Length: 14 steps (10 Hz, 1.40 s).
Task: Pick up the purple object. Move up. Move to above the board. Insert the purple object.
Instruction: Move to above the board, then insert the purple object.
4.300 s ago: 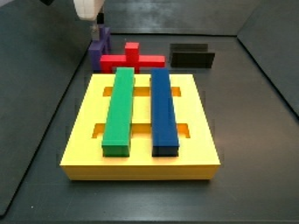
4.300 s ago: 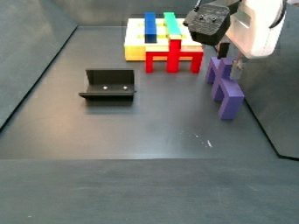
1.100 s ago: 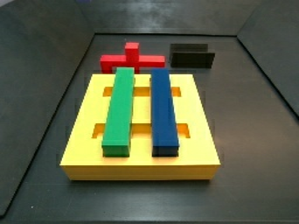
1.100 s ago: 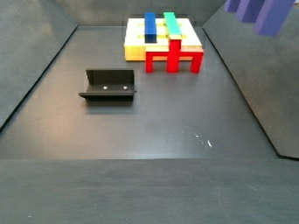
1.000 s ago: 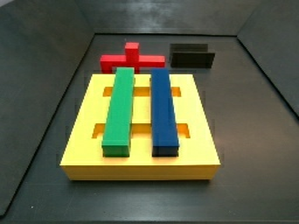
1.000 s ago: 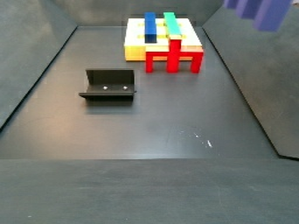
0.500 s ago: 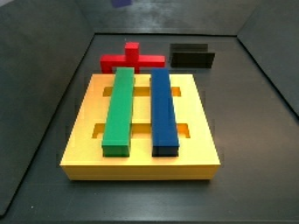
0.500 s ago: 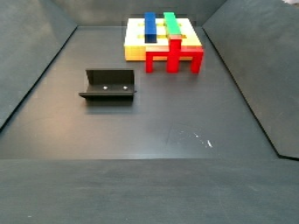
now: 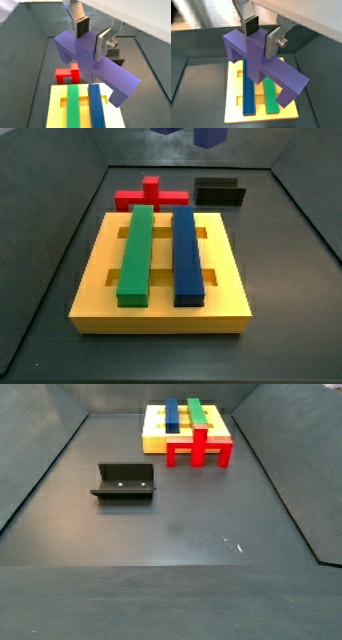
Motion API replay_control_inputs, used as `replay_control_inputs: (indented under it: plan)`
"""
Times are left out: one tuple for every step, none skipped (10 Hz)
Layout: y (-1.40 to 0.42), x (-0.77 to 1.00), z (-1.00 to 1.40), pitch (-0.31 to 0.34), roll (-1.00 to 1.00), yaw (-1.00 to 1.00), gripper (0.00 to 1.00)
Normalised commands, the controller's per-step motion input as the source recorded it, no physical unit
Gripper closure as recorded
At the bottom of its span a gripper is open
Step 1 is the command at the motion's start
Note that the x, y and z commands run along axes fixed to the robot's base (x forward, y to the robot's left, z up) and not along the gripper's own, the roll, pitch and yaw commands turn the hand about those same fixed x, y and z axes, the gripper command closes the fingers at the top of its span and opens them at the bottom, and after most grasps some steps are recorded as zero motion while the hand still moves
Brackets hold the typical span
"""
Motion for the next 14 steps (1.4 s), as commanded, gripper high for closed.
replay_control_inputs:
  plan:
    - [-0.16, 0.10, 0.04, 0.101, 0.00, 1.00, 1.00]
    - [-0.11, 0.09, 0.03, 0.107, 0.00, 1.00, 1.00]
    - [-0.08, 0.09, 0.02, 0.119, 0.00, 1.00, 1.00]
    - [-0.06, 0.09, 0.02, 0.136, 0.00, 1.00, 1.00]
    - [-0.05, 0.08, 0.02, 0.153, 0.01, 1.00, 1.00]
    - [-0.04, 0.07, 0.02, 0.181, 0.01, 1.00, 1.00]
    - [-0.03, 0.07, 0.03, 0.208, 0.02, 1.00, 1.00]
    - [-0.03, 0.08, 0.03, 0.264, 0.03, 1.00, 1.00]
    - [-0.03, 0.08, 0.03, 0.262, 0.04, 0.79, 1.00]
    - [-0.03, 0.09, 0.03, 0.239, 0.04, 0.61, 1.00]
    - [-0.02, 0.07, 0.03, 0.174, 0.04, 0.28, 1.00]
    - [-0.21, 0.00, -0.18, 0.000, -0.28, 0.00, 1.00]
    - [-0.59, 0.00, -0.32, 0.000, -0.23, 0.06, 1.00]
    - [-0.78, 0.00, -0.50, 0.000, -0.15, 0.12, 1.00]
